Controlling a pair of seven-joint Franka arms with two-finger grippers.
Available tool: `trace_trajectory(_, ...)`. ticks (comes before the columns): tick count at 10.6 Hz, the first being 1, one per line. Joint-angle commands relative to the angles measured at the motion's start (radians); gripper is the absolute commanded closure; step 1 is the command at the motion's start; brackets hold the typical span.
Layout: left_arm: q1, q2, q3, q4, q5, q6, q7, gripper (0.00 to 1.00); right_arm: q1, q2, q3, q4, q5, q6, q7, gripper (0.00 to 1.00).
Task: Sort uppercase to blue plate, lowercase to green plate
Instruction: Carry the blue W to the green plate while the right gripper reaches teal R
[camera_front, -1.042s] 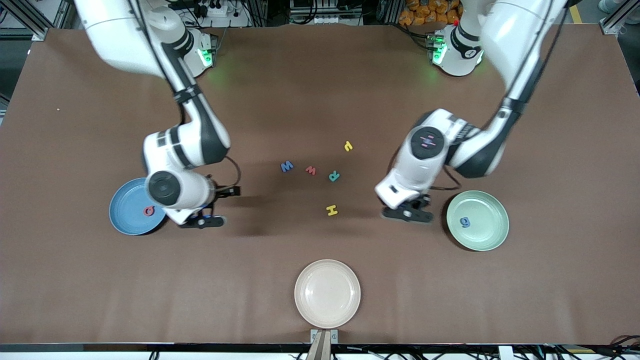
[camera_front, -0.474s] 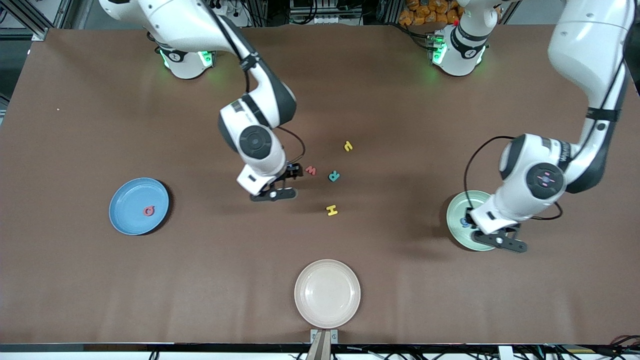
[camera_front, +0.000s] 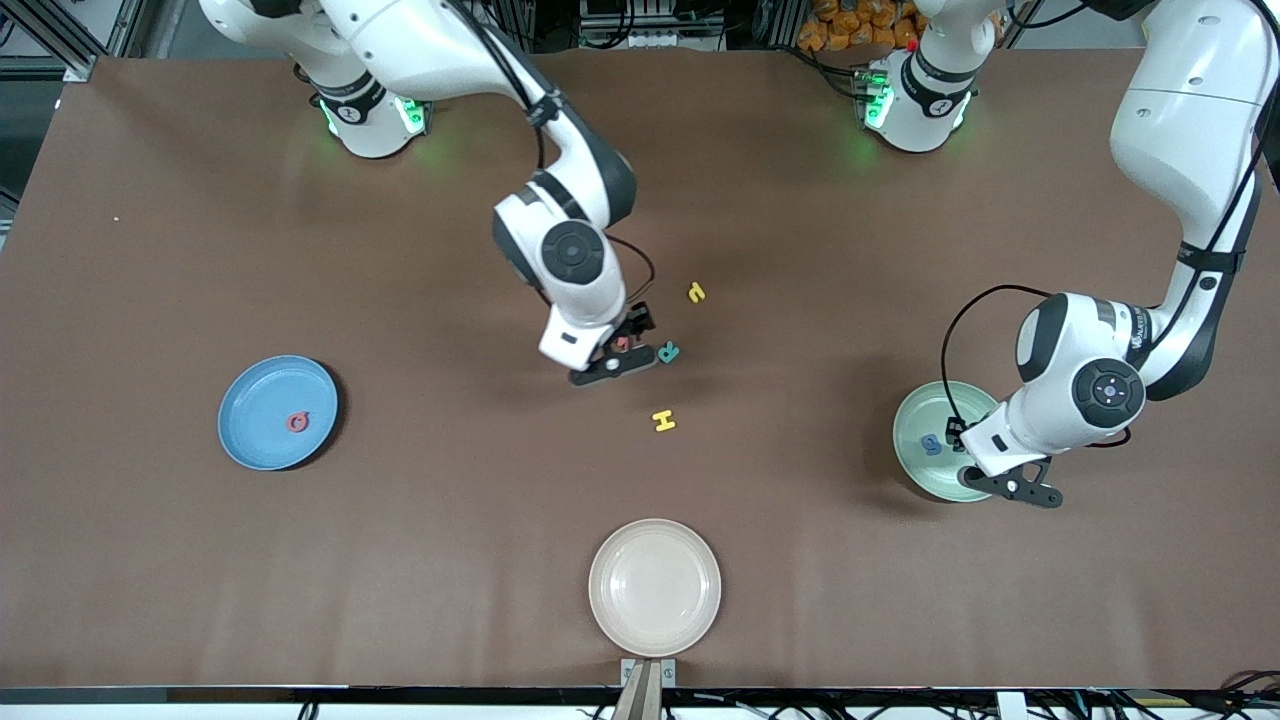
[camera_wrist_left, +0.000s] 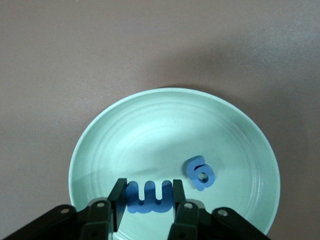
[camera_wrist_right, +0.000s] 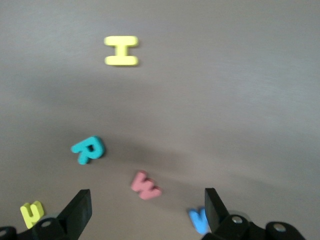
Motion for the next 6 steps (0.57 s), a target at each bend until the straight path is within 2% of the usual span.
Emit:
trace_trajectory(1,0.013,-0.069,-0.037,0.001,0.005,-0.011,0.001,0.00,0.034,0.086,-0.002,0.093,0.004,0.028,-0.043,0.00)
trace_trajectory(4,0.018,-0.173,-0.072,0.004,-0.001,-0.086,0.007,0.00,0.041,0.152,-0.001,0.179,0.004,0.025,-0.047,0.00)
trace_trajectory(6,0.015,-0.235,-0.086,0.035,-0.068,-0.190,0.009,0.00,0.044,0.196,-0.002,0.222,0.003,0.025,-0.047,0.00)
